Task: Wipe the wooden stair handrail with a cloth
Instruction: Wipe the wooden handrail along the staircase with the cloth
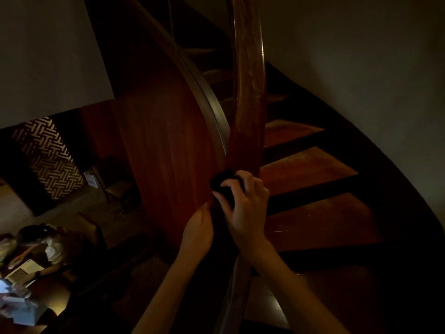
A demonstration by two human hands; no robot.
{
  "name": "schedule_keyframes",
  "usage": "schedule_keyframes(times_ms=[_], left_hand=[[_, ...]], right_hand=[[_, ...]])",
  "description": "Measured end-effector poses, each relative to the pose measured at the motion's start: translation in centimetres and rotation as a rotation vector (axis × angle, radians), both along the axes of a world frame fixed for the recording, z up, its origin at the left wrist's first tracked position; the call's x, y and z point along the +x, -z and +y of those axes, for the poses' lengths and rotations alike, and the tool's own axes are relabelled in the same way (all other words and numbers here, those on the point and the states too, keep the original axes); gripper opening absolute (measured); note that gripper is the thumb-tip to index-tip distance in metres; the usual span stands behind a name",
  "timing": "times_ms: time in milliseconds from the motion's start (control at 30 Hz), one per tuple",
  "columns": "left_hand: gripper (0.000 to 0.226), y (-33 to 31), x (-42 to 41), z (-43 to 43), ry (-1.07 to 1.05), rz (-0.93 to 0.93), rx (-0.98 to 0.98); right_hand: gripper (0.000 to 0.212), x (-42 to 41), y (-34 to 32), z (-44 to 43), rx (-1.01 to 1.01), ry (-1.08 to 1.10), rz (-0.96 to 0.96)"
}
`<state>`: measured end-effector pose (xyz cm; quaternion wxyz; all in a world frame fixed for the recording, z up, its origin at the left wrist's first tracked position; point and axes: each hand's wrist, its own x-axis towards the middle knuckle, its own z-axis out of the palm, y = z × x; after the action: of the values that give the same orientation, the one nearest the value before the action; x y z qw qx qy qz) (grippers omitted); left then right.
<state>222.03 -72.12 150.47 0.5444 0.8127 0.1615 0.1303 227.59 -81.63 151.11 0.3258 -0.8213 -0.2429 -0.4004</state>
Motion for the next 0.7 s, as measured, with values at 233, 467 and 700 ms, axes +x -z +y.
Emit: schedule_keyframes(times_ms=[233,467,700], left_hand=[[0.044,-5.1,7.0,-0.3,-0.017,-0.044,0.03],[0.047,-4.5,9.4,-0.9,-0.154,-0.089,0.048],[0.029,-4.0,9.1,-0.7,-0.134,0.018,0.095]], right_hand=[[0.024,7.4,-6.9,-0.5,-0.076,-0.017,0.016],[0.022,7.7,-6.6,-0.8,0.089,0.042,0.061],[0.023,9.9,-9.2,-0.8,-0.224,-0.22,-0.074]])
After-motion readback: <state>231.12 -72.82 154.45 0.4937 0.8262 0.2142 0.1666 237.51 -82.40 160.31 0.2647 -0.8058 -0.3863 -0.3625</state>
